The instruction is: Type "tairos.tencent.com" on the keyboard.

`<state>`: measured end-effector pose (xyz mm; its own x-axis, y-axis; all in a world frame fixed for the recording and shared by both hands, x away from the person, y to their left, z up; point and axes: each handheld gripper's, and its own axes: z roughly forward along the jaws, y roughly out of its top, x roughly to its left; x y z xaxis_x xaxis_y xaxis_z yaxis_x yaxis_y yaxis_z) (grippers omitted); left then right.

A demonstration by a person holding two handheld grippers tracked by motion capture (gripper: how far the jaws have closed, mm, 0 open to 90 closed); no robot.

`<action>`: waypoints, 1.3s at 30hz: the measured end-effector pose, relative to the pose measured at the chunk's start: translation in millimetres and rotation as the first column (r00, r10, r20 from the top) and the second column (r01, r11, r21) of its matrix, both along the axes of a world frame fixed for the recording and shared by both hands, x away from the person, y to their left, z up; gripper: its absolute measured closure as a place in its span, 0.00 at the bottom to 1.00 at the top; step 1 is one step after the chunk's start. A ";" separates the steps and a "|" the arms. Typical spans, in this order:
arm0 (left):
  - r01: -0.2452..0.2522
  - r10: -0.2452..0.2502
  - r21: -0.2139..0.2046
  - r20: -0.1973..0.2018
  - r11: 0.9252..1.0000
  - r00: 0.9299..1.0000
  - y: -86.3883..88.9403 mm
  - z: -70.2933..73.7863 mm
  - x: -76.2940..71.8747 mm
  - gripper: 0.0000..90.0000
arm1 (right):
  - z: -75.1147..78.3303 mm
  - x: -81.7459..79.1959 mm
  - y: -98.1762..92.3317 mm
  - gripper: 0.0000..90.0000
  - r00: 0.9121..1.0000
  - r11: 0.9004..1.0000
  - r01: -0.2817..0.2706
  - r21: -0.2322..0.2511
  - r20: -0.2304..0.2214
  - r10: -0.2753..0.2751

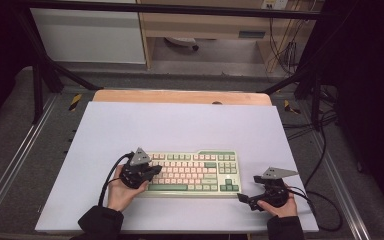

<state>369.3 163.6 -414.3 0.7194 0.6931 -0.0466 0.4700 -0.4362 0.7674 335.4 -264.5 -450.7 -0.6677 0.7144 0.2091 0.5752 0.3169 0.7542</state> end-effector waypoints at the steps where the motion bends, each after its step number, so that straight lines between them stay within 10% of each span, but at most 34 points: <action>1: -0.001 0.001 -0.001 -0.002 1.000 1.000 2.1 0.5 -0.7 1.00 | 0.0 0.0 0.0 0.00 1.000 1.000 0.000 0.000 0.000 0.000; 39: -0.065 0.065 0.033 -0.008 0.997 0.998 47.3 -11.3 -9.6 1.00 | -0.5 0.2 0.1 0.00 1.000 1.000 -0.008 -0.007 0.000 0.008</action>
<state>359.7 210.9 -425.6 0.6725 0.7395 -0.0296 0.5052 -0.4294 0.7485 335.6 -264.4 -451.2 -0.6731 0.7107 0.2043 0.5729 0.3265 0.7518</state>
